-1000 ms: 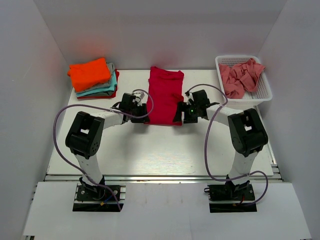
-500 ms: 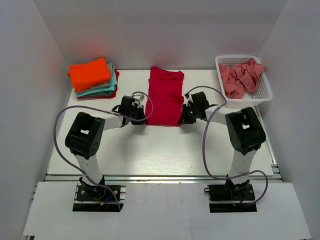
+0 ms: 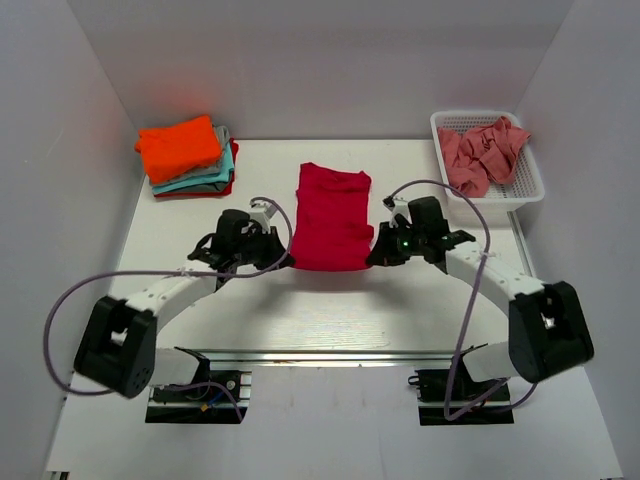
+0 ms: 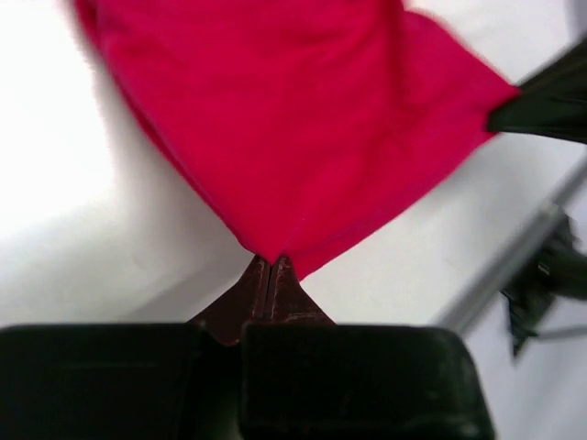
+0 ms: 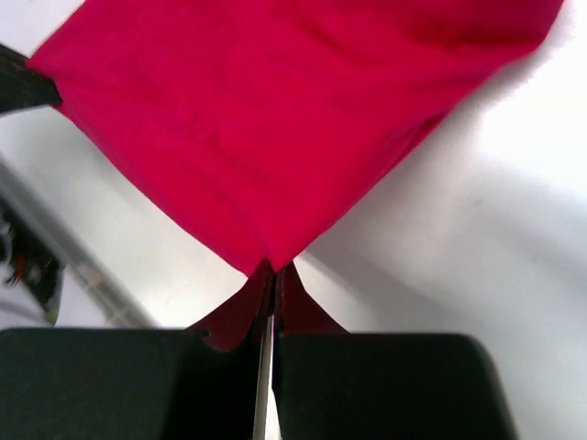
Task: Fold and stack the t-shirts
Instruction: Fold the long partially folded tshirt into a neat square
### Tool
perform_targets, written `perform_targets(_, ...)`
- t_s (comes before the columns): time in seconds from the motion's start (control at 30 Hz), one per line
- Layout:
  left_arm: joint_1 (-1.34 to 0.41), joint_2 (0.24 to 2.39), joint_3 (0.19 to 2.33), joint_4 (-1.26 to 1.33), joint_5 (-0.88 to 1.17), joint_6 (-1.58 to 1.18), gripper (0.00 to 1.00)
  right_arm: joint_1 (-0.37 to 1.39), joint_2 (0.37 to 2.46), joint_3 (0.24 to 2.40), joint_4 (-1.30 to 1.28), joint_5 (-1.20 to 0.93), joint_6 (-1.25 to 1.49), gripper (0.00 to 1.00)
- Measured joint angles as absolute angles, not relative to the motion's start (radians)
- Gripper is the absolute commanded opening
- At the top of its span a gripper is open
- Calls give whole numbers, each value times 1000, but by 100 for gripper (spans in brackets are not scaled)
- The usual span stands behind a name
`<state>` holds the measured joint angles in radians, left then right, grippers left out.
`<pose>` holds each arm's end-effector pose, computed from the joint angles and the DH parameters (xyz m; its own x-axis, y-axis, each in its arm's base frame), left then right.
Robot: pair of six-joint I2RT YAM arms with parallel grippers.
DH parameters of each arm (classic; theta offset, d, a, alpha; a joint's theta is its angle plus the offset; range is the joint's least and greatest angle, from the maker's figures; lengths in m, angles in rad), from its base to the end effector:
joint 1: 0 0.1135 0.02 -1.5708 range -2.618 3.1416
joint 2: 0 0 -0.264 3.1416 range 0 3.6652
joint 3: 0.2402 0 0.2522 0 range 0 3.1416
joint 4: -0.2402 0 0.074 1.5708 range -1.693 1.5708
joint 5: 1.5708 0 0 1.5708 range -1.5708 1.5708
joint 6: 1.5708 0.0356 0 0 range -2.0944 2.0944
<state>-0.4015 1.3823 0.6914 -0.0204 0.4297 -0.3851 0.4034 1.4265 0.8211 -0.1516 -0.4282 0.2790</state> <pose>0.2502 -0.1223 0.1935 -0.7995 -0.0316 -0.5999 0.3727 0.7570 -0.5366 0.2655 0.1294 0.2116 -0.7820 -0.0614 -0.6203 -0.4362 0.7647 0.4743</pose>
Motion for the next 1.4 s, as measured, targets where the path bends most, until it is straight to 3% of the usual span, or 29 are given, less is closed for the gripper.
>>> perform_targets(0.27,-422,1033,690,-171,569,-393,0,406,1206,817,-344,-572,184,0)
perform_targets(0.53,-422,1013,781,-216,527,-402,0,394,1204,932,-395,-570,177,0)
perform_targets(1.03,-395,1403,1037,-236,127,-499,0,319,1616,1255,-335,-620,217,0)
perform_targets(1.4,-330,1701,1267,-247,60,-553,0,279,1964,1595,-383,-672,188,0)
